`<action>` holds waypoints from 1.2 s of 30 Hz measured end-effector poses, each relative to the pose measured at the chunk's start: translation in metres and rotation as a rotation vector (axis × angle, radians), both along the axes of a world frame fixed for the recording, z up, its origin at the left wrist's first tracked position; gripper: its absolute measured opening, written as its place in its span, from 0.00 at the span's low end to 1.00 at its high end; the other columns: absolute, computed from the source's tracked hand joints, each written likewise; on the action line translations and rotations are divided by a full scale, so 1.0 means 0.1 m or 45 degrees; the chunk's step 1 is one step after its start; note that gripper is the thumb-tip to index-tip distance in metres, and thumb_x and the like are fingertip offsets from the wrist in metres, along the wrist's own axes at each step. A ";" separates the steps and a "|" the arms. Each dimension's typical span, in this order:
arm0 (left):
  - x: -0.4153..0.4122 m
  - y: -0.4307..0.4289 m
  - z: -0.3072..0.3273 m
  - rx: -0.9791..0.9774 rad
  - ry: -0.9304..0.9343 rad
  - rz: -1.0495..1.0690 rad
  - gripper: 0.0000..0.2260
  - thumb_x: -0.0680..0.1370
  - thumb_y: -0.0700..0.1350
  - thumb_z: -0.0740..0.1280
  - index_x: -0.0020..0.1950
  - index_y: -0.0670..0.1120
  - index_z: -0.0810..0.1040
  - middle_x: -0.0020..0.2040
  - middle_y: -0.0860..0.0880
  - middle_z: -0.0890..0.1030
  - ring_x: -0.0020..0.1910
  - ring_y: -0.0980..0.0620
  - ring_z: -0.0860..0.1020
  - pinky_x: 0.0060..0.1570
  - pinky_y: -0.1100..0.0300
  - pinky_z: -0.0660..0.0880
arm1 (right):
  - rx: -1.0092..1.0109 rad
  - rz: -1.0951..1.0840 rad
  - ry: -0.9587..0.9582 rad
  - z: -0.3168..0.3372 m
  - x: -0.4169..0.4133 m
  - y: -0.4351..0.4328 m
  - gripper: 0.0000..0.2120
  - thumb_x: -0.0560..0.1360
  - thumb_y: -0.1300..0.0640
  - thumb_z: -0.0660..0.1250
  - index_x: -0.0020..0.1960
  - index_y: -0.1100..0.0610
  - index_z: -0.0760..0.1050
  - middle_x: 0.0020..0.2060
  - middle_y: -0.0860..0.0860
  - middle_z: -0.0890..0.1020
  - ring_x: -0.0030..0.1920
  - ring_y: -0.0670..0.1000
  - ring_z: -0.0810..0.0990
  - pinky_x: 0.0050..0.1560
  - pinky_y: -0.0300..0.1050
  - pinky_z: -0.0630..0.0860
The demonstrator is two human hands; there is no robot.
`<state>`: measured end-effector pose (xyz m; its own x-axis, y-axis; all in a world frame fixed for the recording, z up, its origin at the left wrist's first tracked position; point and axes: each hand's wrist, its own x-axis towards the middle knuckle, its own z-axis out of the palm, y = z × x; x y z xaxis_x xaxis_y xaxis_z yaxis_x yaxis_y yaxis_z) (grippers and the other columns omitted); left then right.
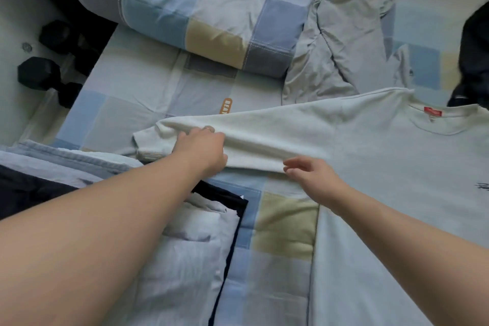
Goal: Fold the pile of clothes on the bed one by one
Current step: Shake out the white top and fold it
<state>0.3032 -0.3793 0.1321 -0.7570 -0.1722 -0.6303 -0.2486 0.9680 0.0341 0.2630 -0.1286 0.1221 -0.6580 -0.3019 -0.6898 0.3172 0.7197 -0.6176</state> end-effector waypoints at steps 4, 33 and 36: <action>-0.15 1.20 0.16 0.118 0.078 -0.139 0.18 0.81 0.53 0.60 0.70 0.52 0.72 0.74 0.48 0.68 0.72 0.45 0.66 0.66 0.47 0.65 | 0.075 -0.090 0.013 0.24 -0.02 1.13 0.13 0.80 0.57 0.65 0.63 0.52 0.79 0.59 0.47 0.83 0.59 0.51 0.81 0.55 0.44 0.76; -1.23 10.36 -0.52 0.998 0.034 -0.195 0.23 0.83 0.51 0.63 0.78 0.56 0.65 0.74 0.50 0.71 0.68 0.47 0.73 0.62 0.59 0.69 | 0.605 -0.961 0.537 0.16 -0.58 9.99 0.37 0.78 0.51 0.69 0.80 0.52 0.53 0.77 0.52 0.60 0.71 0.56 0.67 0.64 0.48 0.66; -1.41 10.83 -0.46 1.332 0.018 0.165 0.20 0.84 0.47 0.62 0.76 0.53 0.69 0.73 0.52 0.72 0.67 0.52 0.74 0.63 0.60 0.68 | 0.520 -1.043 0.529 0.11 -0.85 10.16 0.26 0.76 0.48 0.71 0.69 0.53 0.67 0.63 0.52 0.73 0.57 0.54 0.76 0.47 0.45 0.70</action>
